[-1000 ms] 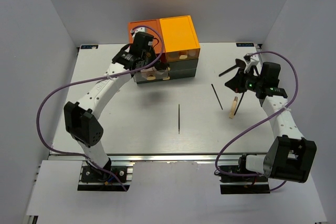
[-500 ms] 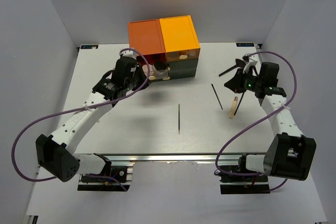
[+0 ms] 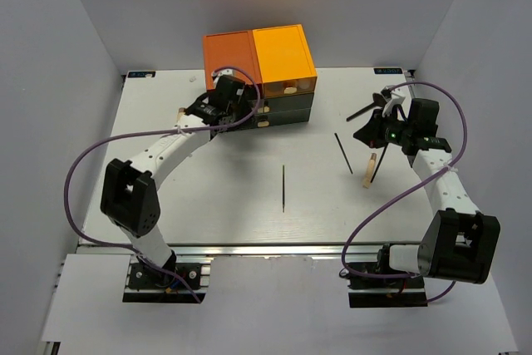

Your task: Organize the makeup

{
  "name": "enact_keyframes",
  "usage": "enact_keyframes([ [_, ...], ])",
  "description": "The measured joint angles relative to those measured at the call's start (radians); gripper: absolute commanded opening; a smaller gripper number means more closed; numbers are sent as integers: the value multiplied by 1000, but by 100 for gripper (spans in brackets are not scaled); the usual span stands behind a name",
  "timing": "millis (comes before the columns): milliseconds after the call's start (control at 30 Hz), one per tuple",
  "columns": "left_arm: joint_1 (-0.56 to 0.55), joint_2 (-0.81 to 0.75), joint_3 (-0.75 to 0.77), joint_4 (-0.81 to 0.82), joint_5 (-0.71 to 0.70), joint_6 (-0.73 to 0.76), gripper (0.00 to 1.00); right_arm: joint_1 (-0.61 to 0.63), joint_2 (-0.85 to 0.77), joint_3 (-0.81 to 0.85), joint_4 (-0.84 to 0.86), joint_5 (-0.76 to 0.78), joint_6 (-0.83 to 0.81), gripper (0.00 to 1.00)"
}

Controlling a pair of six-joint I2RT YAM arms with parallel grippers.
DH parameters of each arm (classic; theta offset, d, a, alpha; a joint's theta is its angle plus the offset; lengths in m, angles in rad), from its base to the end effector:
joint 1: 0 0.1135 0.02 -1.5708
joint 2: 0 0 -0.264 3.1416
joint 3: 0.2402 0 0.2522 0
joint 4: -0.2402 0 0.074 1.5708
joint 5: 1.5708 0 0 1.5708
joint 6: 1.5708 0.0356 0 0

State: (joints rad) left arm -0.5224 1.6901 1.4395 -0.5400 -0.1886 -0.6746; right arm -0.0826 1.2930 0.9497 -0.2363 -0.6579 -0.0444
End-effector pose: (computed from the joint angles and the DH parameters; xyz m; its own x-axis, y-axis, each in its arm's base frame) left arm 0.3329 -0.1840 0.2955 -0.7158 -0.2958 -0.6326 -0.0912 0.9377 -0.3353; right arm 0.2848 -0.0017 0.2855 -0.5256 0.0083 -0.8507 -0.4683 0.8320 0.2974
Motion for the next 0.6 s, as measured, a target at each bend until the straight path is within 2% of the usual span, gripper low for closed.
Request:
enact_keyframes([
  [267,45,100,169,49,-45,5,53,0,-4,0,0,4,-13,0],
  [433,58,139,192,49,-61,0,50,0,-4,-1,0,4,-16,0],
  [500,58,142,189,51,-64,-6,32,0,-4,-3,0,3,-16,0],
  [533,59,141,187,53,-64,-12,19,0,-4,-4,0,3,-19,0],
  [567,59,141,184,57,-61,-9,0,0,-4,-6,-1,0,-24,0],
  [600,59,141,177,67,-51,-11,0,0,-4,-6,-3,-5,-32,0],
])
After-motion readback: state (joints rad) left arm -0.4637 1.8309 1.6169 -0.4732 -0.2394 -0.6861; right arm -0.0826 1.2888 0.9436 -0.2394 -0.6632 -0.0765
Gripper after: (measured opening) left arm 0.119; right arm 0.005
